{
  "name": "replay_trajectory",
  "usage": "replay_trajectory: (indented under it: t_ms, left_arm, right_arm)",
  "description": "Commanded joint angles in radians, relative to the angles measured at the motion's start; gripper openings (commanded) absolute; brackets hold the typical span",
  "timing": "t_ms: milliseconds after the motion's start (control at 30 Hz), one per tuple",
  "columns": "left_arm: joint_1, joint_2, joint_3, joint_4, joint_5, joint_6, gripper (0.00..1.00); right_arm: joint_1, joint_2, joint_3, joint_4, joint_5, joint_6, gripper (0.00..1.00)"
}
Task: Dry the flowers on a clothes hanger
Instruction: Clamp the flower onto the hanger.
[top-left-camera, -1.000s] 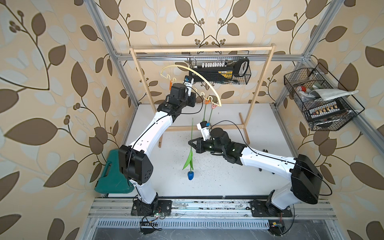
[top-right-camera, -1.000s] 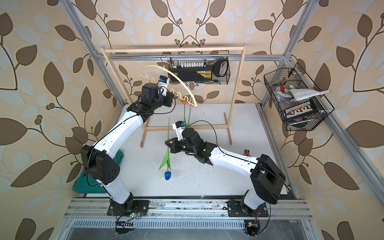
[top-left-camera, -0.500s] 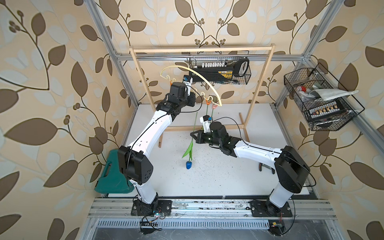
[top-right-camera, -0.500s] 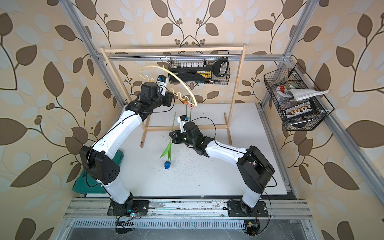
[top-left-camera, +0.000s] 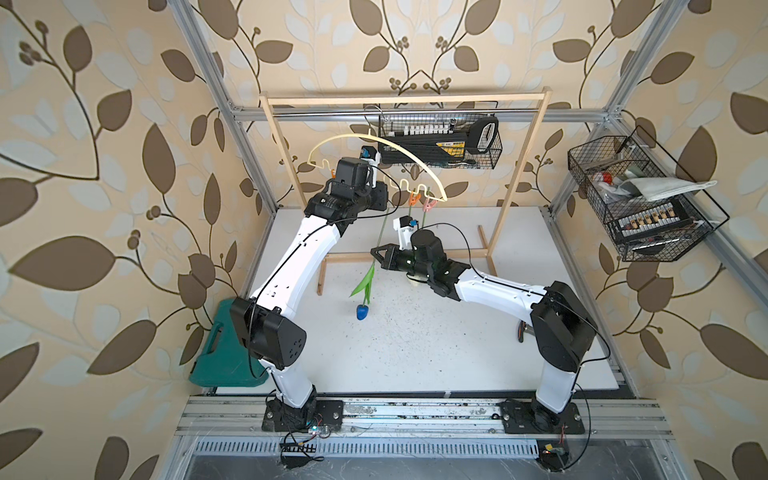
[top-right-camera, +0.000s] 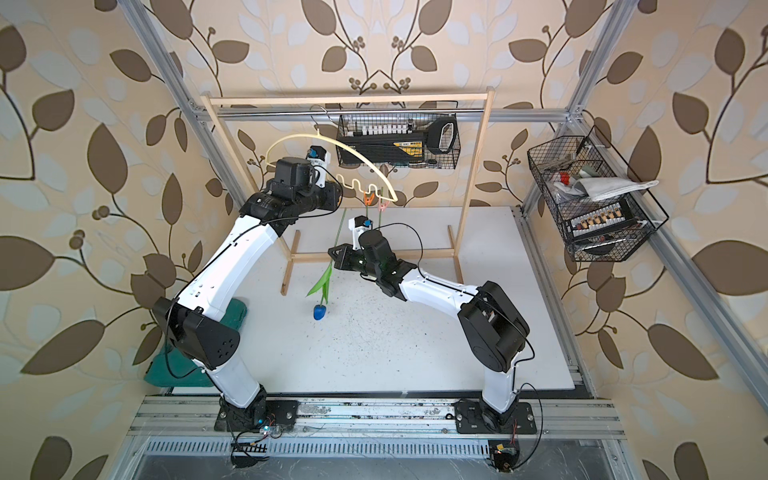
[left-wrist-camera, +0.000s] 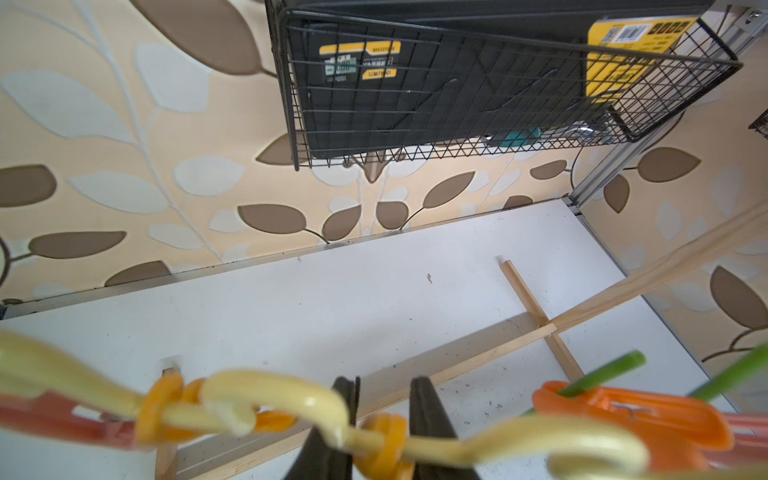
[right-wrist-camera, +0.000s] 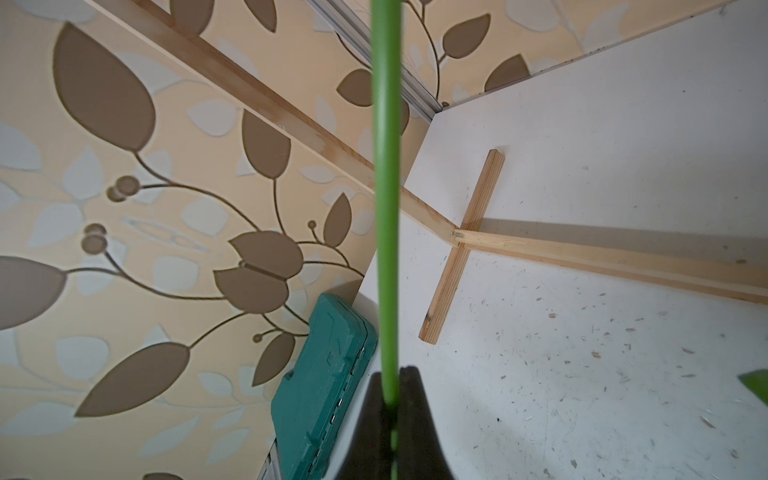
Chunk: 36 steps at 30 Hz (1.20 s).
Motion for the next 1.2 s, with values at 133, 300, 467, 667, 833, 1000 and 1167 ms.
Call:
replay_trajectory:
  t_ms: [133, 300, 467, 667, 833, 1000, 1167]
  left_arm:
    - [0.001, -0.009, 0.048, 0.015, 0.028, -0.028, 0.24]
    - [0.0, -0.006, 0.047, 0.007, 0.037, -0.035, 0.24]
    - [0.001, 0.001, 0.053, 0.001, 0.035, -0.033, 0.23]
    - [0.0, 0.008, 0.055, 0.001, 0.035, -0.037, 0.22]
    - [0.001, 0.008, 0.06, -0.001, 0.036, -0.042, 0.22]
    - [0.001, 0.013, 0.069, -0.009, 0.046, -0.048, 0.21]
    - [0.001, 0.017, 0.068, -0.007, 0.045, -0.053, 0.2]
  right_arm:
    - [-0.012, 0.033, 0.091, -0.039, 0.011, 0.012, 0.0]
    - [-0.014, 0.059, 0.149, -0.065, 0.004, 0.012, 0.0]
    - [-0.017, 0.078, 0.192, -0.09, -0.007, 0.008, 0.0]
    - [-0.016, 0.077, 0.197, -0.062, -0.031, -0.001, 0.0]
    - [-0.026, 0.088, 0.223, -0.107, -0.016, -0.001, 0.0]
    - [-0.033, 0.091, 0.228, -0.123, -0.013, 0.01, 0.0]
    - [-0.038, 0.109, 0.259, -0.163, -0.01, -0.006, 0.0]
